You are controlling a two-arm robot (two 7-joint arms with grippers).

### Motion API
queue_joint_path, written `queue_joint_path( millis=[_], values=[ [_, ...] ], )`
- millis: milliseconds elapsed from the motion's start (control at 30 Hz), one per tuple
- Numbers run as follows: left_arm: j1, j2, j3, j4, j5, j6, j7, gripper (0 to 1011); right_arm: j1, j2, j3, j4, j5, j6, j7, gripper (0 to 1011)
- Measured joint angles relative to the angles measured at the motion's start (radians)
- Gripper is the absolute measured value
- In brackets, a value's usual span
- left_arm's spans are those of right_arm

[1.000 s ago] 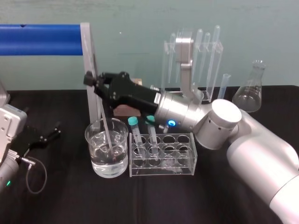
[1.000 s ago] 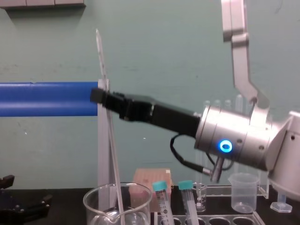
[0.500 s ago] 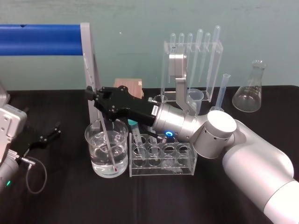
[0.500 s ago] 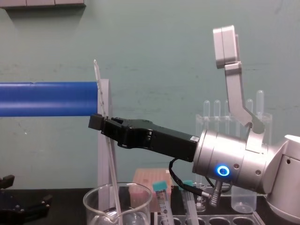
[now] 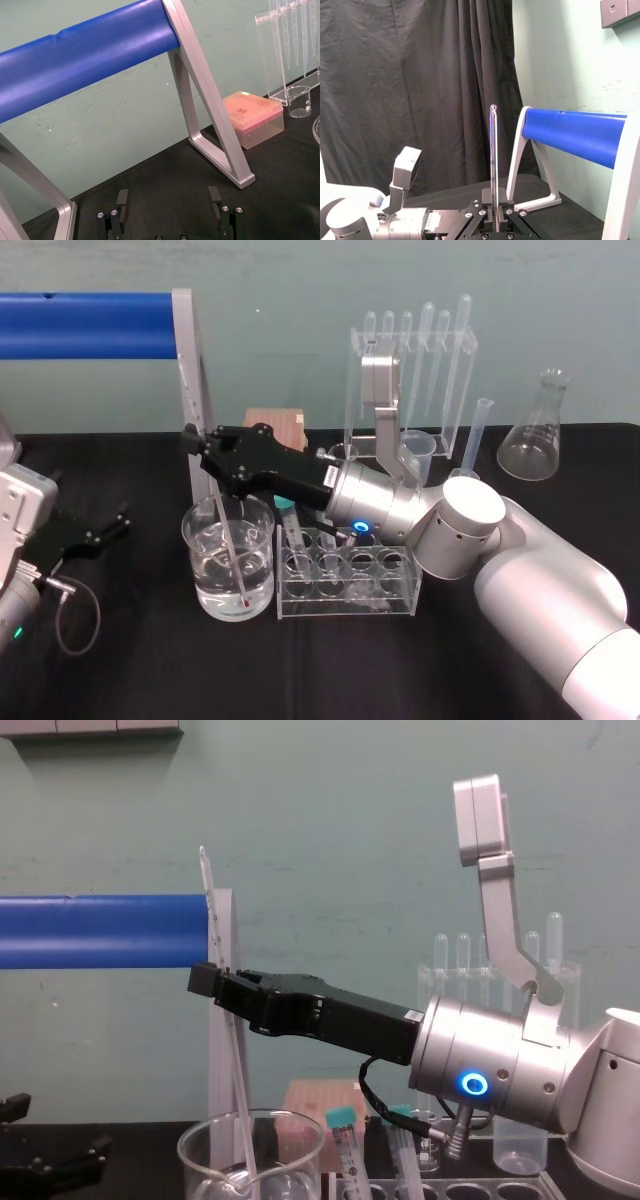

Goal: Hold the thermometer with one hand and immerse one end into the beaker, then reinsert it into the test tube rack.

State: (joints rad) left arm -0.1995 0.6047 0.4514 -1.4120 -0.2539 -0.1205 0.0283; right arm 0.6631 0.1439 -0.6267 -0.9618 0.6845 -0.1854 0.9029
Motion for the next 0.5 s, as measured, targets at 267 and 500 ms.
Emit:
queue_joint_path(
  millis=[267, 500],
  values=[
    [0.0, 0.0, 0.0, 0.0, 0.0, 0.0, 0.0, 1008, -0.003, 0.001, 0.004, -0.004, -0.005, 0.006, -0.001, 56],
    [0.0, 0.0, 0.0, 0.0, 0.0, 0.0, 0.0, 1008, -0.005, 0.003, 0.007, -0.007, -0.007, 0.008, -0.001, 57]
  ],
)
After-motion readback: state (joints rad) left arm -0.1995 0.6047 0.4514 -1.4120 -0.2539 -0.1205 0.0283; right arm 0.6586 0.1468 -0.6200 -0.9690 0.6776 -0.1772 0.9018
